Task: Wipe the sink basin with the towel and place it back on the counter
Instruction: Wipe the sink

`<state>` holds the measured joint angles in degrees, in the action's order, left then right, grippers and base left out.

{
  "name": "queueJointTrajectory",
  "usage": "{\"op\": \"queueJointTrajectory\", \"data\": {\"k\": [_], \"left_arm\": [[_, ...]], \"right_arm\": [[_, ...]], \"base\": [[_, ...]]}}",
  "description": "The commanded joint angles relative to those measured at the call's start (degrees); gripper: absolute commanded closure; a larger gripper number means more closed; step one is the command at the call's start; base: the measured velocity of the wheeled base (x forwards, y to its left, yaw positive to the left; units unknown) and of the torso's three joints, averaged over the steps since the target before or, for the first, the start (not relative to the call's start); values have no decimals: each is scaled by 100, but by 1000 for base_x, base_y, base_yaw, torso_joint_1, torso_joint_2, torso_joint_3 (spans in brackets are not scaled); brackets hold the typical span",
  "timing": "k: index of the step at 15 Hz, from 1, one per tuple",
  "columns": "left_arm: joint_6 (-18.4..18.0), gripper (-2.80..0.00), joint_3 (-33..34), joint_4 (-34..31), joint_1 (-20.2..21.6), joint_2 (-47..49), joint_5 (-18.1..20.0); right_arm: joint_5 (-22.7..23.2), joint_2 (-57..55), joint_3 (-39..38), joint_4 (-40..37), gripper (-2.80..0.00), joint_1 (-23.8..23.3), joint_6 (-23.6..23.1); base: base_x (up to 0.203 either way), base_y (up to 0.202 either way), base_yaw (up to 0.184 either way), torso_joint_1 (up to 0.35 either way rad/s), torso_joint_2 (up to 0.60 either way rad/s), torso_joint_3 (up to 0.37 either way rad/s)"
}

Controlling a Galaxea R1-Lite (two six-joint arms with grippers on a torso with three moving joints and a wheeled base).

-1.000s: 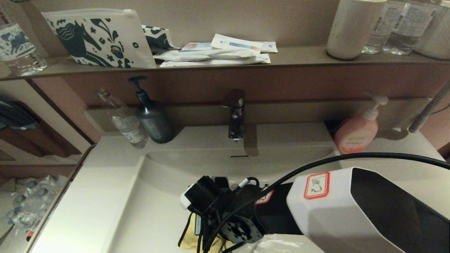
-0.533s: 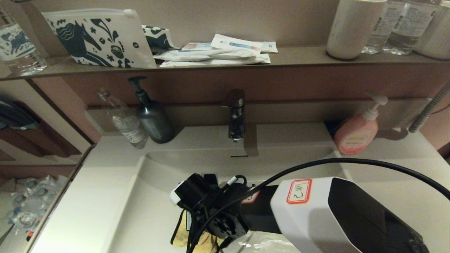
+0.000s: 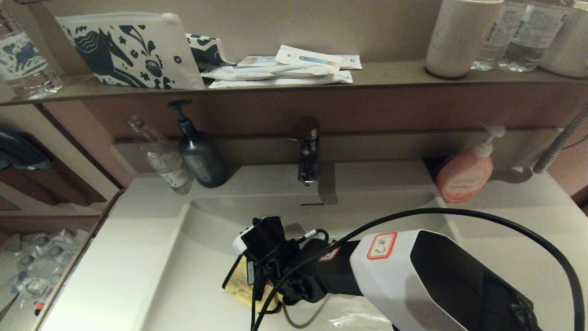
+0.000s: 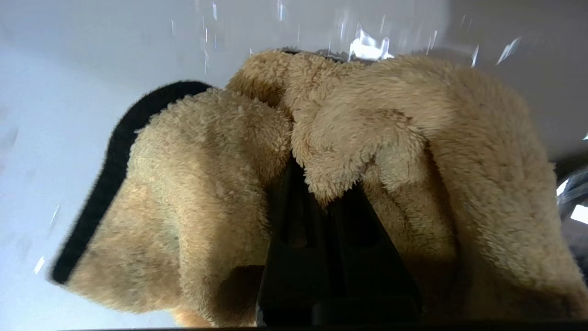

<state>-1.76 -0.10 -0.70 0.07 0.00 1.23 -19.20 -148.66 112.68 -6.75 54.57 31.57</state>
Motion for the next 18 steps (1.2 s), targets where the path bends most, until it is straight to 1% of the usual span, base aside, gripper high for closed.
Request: {"op": "queueJointTrajectory", "data": {"k": [1, 2, 3, 5, 8, 12, 16, 18], "left_arm": [[0, 0, 1, 0, 1, 9, 0], [6, 0, -1, 0, 1, 9, 0], [0, 0, -4, 0, 1, 9, -1], [0, 0, 1, 0, 1, 9, 0], [0, 0, 1, 0, 1, 9, 0], [0, 0, 1, 0, 1, 9, 0], [0, 0, 0, 0, 1, 9, 0], [1, 0, 0, 0, 1, 9, 0]], "right_arm": [[-263, -156, 0, 214, 0, -11, -144], [-506, -225, 0, 405, 0, -28, -317], [-634, -242, 0, 455, 0, -66, -379], [-752, -216, 0, 440, 0, -167, -406], [-1018, -225, -27, 403, 0, -329, -616], [-1204, -59, -183, 83, 0, -437, -601], [-1400, 222, -720, 63, 0, -530, -582], [-1460, 403, -1032, 75, 0, -590, -436]], "base": [[0, 0, 0, 0, 0, 0], [0, 0, 0, 0, 0, 0], [0, 0, 0, 0, 0, 0], [0, 0, 0, 0, 0, 0], [0, 0, 0, 0, 0, 0], [0, 0, 0, 0, 0, 0], [0, 0, 0, 0, 0, 0], [0, 0, 0, 0, 0, 0]]}}
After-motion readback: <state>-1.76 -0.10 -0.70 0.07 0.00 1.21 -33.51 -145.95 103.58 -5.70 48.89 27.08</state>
